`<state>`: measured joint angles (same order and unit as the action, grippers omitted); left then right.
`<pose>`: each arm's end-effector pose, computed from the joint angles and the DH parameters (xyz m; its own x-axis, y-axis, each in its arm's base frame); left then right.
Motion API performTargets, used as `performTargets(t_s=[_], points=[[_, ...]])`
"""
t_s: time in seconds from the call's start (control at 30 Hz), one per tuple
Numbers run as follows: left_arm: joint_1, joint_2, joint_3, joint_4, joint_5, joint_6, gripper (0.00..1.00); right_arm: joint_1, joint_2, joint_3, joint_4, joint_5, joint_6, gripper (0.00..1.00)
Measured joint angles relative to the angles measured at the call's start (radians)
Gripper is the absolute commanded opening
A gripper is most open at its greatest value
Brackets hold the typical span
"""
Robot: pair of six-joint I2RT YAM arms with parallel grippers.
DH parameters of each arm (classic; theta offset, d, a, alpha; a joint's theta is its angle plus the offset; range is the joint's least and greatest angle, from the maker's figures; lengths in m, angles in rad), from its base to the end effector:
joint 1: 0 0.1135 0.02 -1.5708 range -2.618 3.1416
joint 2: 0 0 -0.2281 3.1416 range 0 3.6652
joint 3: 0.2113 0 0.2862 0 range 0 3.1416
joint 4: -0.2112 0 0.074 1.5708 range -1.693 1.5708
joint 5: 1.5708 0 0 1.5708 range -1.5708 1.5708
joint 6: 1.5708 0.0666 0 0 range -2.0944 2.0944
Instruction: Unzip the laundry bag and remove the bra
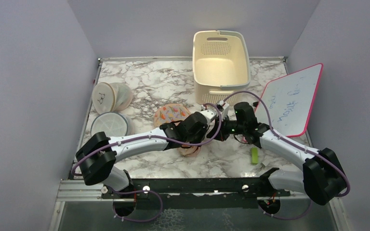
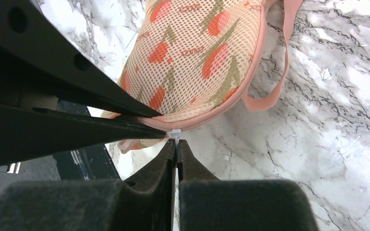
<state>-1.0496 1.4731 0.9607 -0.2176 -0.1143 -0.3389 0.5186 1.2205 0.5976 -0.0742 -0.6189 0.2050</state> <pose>0.1936 -0.3219 0.1622 -0.5855 0.3564 -0.7281 0.6623 0.7283 -0.1760 0.2434 0.1834 0.1309 -0.7067 -0.2124 -0.6749 -0.6600 0.5415 0.5207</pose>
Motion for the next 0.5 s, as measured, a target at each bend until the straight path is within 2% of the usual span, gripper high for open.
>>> performTargets(t_s=[0.5], points=[[0.000,-0.182,-0.117,-0.020,0.063,0.130,0.00,0.006,0.159,0.105,0.013,0.121,0.012,0.01]])
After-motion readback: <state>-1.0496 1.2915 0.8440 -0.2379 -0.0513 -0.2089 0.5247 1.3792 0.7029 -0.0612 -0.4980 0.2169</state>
